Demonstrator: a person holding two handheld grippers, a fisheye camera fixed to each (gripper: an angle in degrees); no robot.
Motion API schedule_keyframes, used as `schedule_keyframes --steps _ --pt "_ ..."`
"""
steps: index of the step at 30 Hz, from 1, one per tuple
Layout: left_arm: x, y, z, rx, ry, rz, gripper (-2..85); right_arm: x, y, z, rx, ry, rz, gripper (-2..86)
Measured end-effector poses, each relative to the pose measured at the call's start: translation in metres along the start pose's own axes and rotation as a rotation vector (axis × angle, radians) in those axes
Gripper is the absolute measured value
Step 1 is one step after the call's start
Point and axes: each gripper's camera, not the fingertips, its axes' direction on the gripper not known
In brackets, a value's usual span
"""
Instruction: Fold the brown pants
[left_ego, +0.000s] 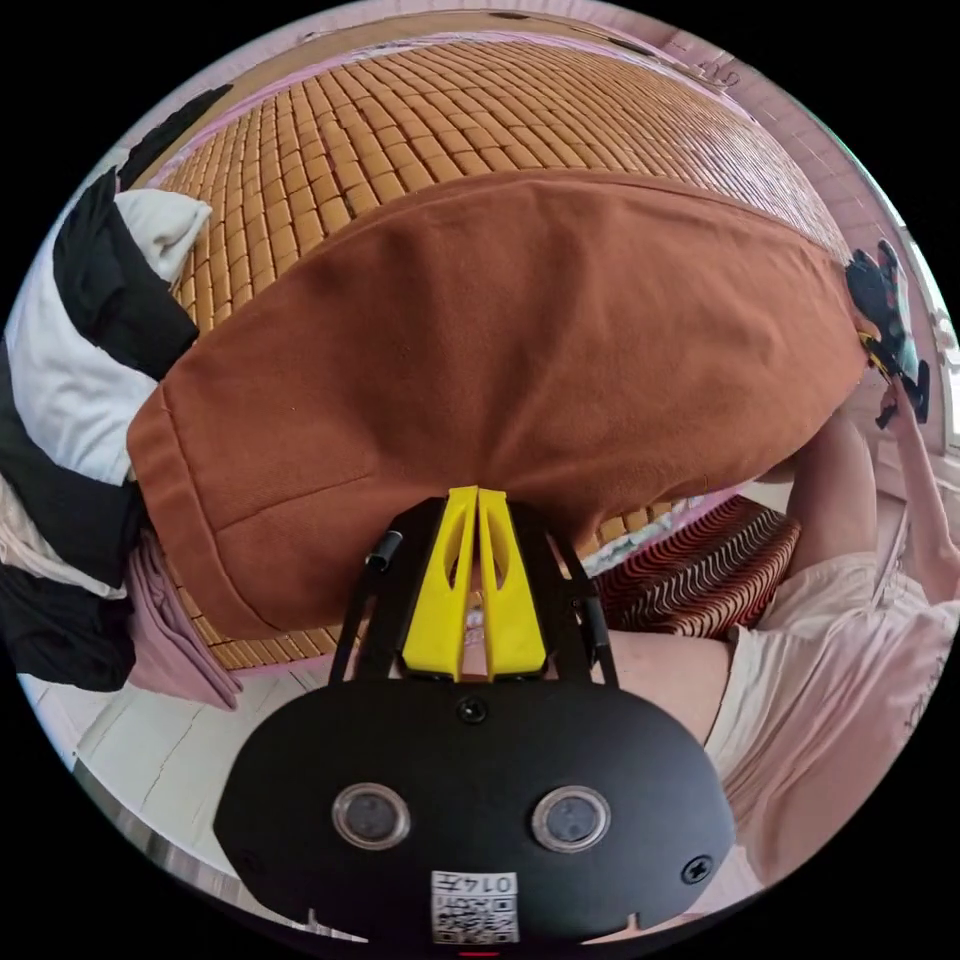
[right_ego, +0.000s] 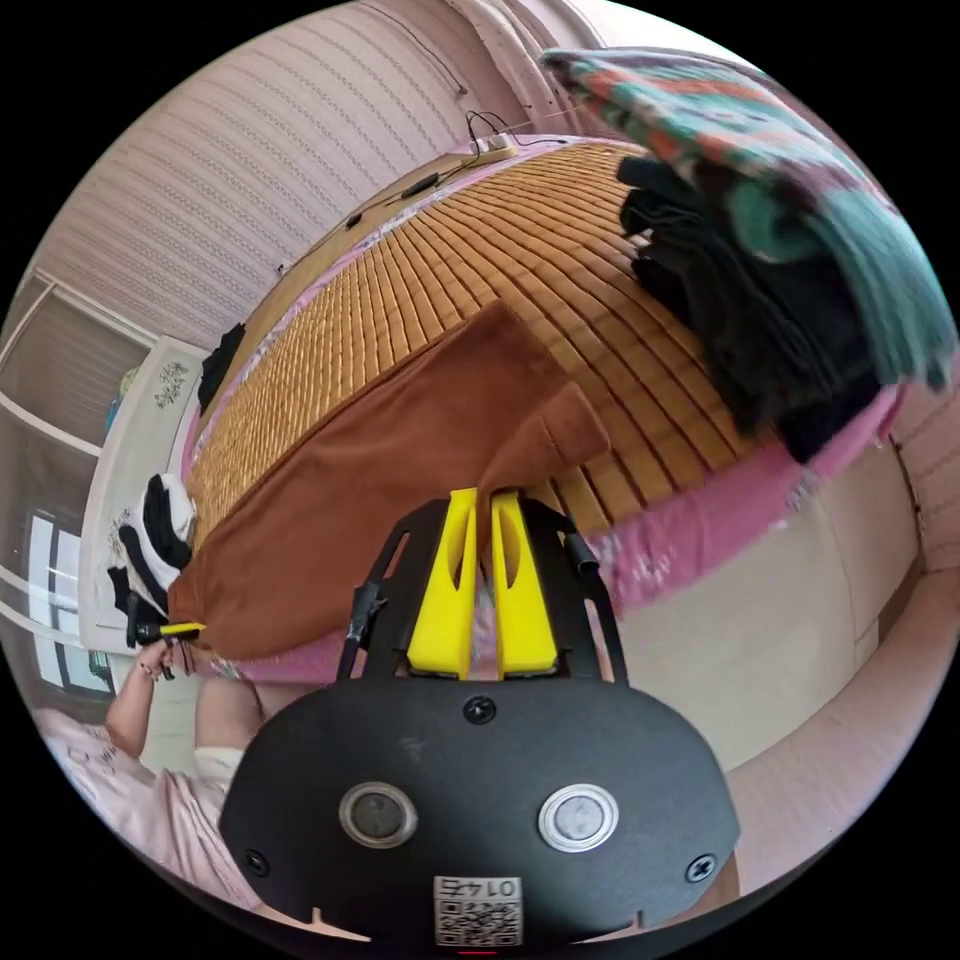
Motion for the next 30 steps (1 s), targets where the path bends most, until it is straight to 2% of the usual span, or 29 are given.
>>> schedule_keyframes --steps 3,6,9,11,14,17,20,23,25,27,29,30 --pt "0.023 0.012 0.001 -0.027 -0.022 0.092 -0.9 0.013 0.039 -0.026 -0.034 0.074 0.019 5.6" --pt "0.039 0.021 -0.015 0.025 -0.013 0.092 -0.6 0.014 0.056 -0.064 0.066 0.218 0.01 6.6" --pt "0.057 0.028 -0.06 0.219 0.007 0.128 -0.4 -0.01 0.045 -0.079 0.139 0.332 -0.125 6.9" --pt "0.083 0.023 -0.089 0.349 -0.052 0.22 0.6 -0.027 0.026 -0.069 0.143 0.343 -0.196 7.4" --pt "0.12 -0.005 -0.091 0.407 -0.088 0.341 4.9 -0.047 -0.013 -0.033 0.125 0.291 -0.272 8.5" --pt "0.156 -0.046 -0.069 0.366 -0.049 0.441 7.3 -0.05 -0.051 0.009 0.037 0.363 -0.255 9.3" --pt "0.181 -0.087 -0.05 0.334 -0.031 0.449 8.3 -0.037 -0.078 0.031 0.007 0.42 -0.177 10.4" --pt "0.199 -0.119 -0.034 0.283 -0.091 0.453 8.8 -0.019 -0.088 0.048 -0.08 0.296 -0.117 7.2" --pt "0.207 -0.133 -0.019 0.205 -0.153 0.463 8.4 -0.018 -0.086 0.041 -0.056 0.282 -0.124 5.0" --pt "0.21 -0.137 -0.016 0.19 -0.141 0.47 7.2 -0.027 -0.075 0.025 -0.004 0.291 -0.192 3.6" --pt "0.212 -0.138 -0.018 0.167 -0.128 0.494 0.2 -0.035 -0.064 0.007 0.044 0.307 -0.25 2.9" --pt "0.212 -0.137 -0.018 0.172 -0.13 0.499 -0.1 -0.04 -0.058 -0.008 0.082 0.307 -0.28 2.5"
